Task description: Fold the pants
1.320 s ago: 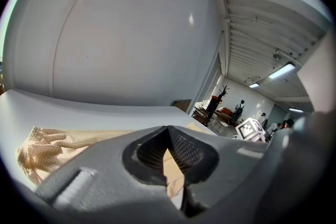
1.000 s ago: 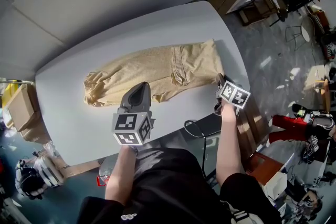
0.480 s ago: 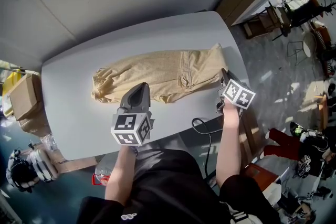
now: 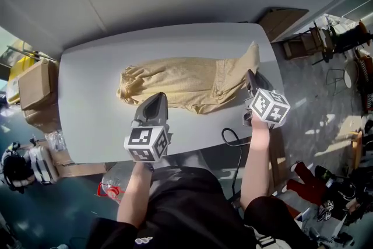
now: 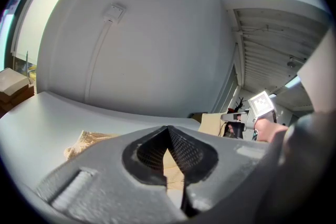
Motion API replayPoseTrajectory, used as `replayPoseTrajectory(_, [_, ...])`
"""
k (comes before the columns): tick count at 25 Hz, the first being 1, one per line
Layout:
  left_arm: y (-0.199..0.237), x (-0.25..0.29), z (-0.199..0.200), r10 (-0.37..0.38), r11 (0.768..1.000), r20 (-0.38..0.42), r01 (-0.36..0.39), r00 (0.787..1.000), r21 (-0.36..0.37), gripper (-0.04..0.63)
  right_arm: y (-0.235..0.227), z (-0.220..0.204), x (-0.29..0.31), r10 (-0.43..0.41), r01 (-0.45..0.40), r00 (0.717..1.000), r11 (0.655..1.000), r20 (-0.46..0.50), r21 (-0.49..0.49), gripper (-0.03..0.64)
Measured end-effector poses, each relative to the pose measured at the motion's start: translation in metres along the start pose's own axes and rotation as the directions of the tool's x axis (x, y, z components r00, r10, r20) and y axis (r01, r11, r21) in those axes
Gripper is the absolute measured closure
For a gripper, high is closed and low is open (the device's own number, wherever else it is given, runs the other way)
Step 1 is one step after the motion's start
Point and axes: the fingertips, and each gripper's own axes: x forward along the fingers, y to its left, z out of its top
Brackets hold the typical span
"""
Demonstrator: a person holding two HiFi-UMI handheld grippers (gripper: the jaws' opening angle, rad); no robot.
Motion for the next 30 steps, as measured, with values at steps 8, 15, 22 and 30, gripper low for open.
replayPoseTrajectory(8, [0.035,-0.035,0.009,0.085,0.996,0.043,-0.084,0.995,-0.04,0.595,0.088,0.01,0.022,0.152,-0.153,0.988,0.979,-0.021,-0.131,0.557])
replayPoseTrajectory(15, [0.07,-0.066,0.001,0.186,0.981,0.06,-0.182,0.981,-0.07,0.595,0.176,-0.017,0.047,0.32,-0.343,0.939,0.905,-0.128,-0.252,0.557])
replayPoseTrajectory(22, [0.102,-0.097,-0.008,0.27,0.959,0.062,-0.263,0.961,-0.105,0.595,0.254,-0.088,0.07,0.39,-0.492,0.863,0.794,-0.321,-0.358,0.557])
replayPoseTrajectory(30, [0.125,-0.118,-0.022,0.33,0.936,0.052,-0.32,0.942,-0.15,0.595,0.302,-0.134,0.078,0.276,-0.501,0.863,0.574,-0.424,-0.647,0.557])
